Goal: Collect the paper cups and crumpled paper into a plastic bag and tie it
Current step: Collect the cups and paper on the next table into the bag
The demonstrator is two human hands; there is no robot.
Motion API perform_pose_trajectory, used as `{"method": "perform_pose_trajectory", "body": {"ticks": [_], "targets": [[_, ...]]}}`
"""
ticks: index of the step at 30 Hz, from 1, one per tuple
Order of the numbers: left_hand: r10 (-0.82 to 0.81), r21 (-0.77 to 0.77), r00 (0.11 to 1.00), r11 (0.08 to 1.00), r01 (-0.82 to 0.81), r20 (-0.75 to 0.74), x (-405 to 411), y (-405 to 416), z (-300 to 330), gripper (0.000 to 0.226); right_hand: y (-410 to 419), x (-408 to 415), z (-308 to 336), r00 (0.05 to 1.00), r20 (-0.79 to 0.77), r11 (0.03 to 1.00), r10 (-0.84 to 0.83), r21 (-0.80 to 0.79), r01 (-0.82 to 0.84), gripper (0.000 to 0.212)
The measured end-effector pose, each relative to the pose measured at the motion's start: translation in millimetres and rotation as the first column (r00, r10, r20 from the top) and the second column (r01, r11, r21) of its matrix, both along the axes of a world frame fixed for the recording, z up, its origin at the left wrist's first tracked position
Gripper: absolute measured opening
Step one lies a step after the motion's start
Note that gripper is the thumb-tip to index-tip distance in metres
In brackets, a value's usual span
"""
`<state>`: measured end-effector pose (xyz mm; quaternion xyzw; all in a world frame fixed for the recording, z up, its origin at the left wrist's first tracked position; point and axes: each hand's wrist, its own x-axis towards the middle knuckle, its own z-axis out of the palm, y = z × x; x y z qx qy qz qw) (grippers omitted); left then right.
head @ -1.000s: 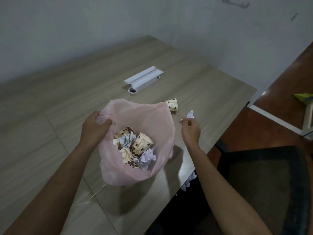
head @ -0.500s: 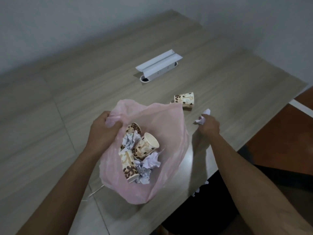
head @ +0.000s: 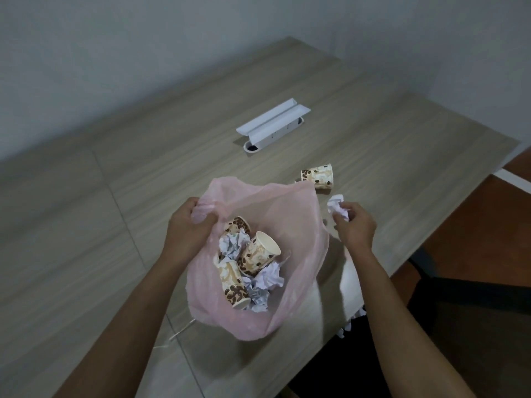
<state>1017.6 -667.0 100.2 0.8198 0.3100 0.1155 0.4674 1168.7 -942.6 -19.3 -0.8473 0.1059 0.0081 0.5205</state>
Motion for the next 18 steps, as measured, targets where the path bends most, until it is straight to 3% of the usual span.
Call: {"method": "perform_pose_trajectory", "body": {"ticks": [4,7,10,14,16,18], "targets": [[0.034,-0.008,0.998,0.999,-0.034,0.045,-5.0,11.6,6.7,0.012,14.5,-39.2,82.6,0.975,0.223,0.986,-0.01,0.164,-0.027,0.029],[0.059,-0.029,0.996,0.998,-0.057,0.066,-6.4,20.3,11.5,0.011,44.8,-78.7,129.0,0.928,0.305,0.956,0.212,0.132,-0.262,0.027],[0.052,-0.016,0.996,0.999,-0.051,0.068,-4.5,26.0,14.6,0.013,87.7,-103.6,133.6,0.846,0.16,0.861,0.508,-0.084,-0.501,0.024],[0.053,-0.025,0.995,0.998,-0.051,0.084,-5.6,29.6,11.7,0.012,119.9,-112.2,120.7,0.665,-0.161,0.641,0.729,-0.18,-0.746,0.065],[0.054,-0.031,0.996,0.998,-0.052,0.073,-7.6,33.8,10.9,0.012,118.6,-109.2,125.2,0.622,-0.125,0.607,0.773,-0.141,-0.782,0.066],[0.056,-0.026,0.996,0.998,-0.054,0.071,-10.9,40.3,10.4,0.009,110.5,-99.4,131.8,0.67,-0.023,0.668,0.742,-0.046,-0.742,0.05]]}}
